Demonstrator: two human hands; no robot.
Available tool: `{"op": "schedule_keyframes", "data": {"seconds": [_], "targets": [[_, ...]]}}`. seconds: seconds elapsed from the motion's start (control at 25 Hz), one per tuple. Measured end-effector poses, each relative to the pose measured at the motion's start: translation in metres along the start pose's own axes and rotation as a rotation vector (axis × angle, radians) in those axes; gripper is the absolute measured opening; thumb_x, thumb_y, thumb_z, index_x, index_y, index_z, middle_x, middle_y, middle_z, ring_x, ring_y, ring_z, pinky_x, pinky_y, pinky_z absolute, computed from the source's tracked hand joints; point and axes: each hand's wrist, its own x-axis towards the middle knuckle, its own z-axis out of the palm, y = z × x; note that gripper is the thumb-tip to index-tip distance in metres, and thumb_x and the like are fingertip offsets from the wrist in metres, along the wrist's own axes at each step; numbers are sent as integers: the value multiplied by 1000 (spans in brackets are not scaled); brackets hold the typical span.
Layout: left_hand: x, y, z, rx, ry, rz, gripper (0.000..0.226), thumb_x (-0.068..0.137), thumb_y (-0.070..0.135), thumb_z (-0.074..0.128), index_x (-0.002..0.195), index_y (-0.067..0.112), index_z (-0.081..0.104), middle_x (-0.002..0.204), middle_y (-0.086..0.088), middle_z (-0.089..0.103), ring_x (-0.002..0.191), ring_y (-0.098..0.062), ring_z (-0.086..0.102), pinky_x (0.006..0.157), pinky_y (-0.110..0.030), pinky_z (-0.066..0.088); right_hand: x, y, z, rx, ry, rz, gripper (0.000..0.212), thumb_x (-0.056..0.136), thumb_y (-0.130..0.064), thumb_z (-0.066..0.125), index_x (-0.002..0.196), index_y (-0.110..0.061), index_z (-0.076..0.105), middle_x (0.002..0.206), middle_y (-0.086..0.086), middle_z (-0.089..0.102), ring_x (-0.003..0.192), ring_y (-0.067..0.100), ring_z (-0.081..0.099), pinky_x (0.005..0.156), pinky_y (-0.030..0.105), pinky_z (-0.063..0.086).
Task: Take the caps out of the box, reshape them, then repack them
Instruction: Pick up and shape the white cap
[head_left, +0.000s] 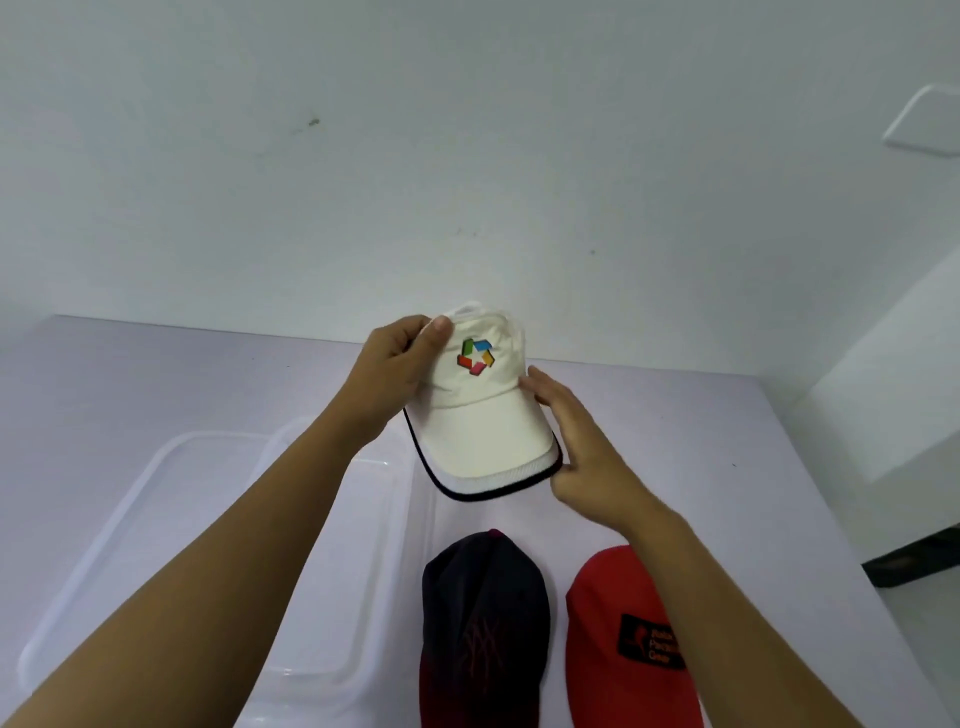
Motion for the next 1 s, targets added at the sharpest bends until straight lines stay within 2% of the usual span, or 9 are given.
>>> {"op": "schedule_keyframes", "data": {"seconds": [0.12, 0.2, 0.28, 0.4, 0.48, 0.6, 0.76, 0.88, 1.0], "targets": [[4, 11, -8, 41, 15, 53, 41, 95, 35, 51, 83, -3, 60, 79, -8, 59, 74, -16, 52, 65, -27, 41, 13, -11, -18, -145, -2, -1, 89, 75, 17, 42, 143, -38, 22, 155, -14, 7, 138, 3, 15, 111, 25, 23], [2, 13, -10, 49, -58, 57, 42, 93, 37, 53, 79, -2, 57, 77, -11, 56, 72, -19, 50, 64, -29, 39, 20, -23, -18, -51, 212, -68, 57, 94, -5, 45, 142, -30, 29, 148, -14, 26, 128, 5, 37, 107, 24, 35], [-3, 12, -6, 27, -134, 65, 44, 89, 39, 53, 77, -2, 54, 76, -13, 54, 73, -21, 50, 66, -33, 39, 25, -36, -13, 14, 259, -88, 47, 95, -35, 45, 140, -29, 34, 137, -17, 38, 114, 4, 44, 96, 14, 38], [-9, 6, -1, 4, -134, 80, 33, 87, 37, 52, 76, 6, 56, 78, -11, 57, 75, -22, 54, 69, -35, 43, 30, -42, -10, 130, 230, -6, 28, 90, -42, 52, 116, -34, 53, 111, -14, 54, 99, 6, 46, 81, 16, 38], [-13, 1, -2, 91, -122, 74, 24, 87, 38, 55, 80, 16, 62, 79, -2, 66, 76, -16, 62, 71, -32, 50, 31, -38, -11, 138, 217, 67, 3, 88, -45, 53, 90, -43, 54, 101, -7, 53, 98, 11, 46, 83, 26, 39], [-19, 0, -6, 287, -184, 119, 15, 92, 34, 55, 93, 26, 67, 88, 11, 70, 83, -4, 66, 74, -21, 53, 27, -35, -10, 51, 133, 62, 9, 91, -43, 50, 82, -41, 50, 91, -12, 52, 94, 14, 50, 81, 29, 43], [-20, 15, -3, 522, -234, 218, 22, 86, 38, 50, 83, 24, 67, 78, 8, 62, 75, -5, 55, 63, -14, 40, 24, -39, -8, 66, 68, -31, 10, 96, -37, 44, 87, -32, 47, 84, -11, 57, 78, 11, 52, 67, 25, 42], [-21, 20, 2, 481, -250, 213, 18, 92, 26, 50, 78, 24, 61, 72, 9, 60, 66, -3, 51, 58, -13, 38, 24, -41, -6, 99, 145, -45, 12, 95, -40, 45, 87, -32, 50, 84, -3, 61, 79, 16, 54, 69, 32, 44], [-26, 20, 3, 369, -213, 174, 26, 95, 26, 48, 71, 16, 54, 64, 5, 51, 58, -3, 43, 57, -16, 34, 21, -36, -5, 244, 276, -13, 25, 83, -54, 50, 101, -37, 50, 100, -10, 59, 98, 5, 56, 81, 19, 44]]}}
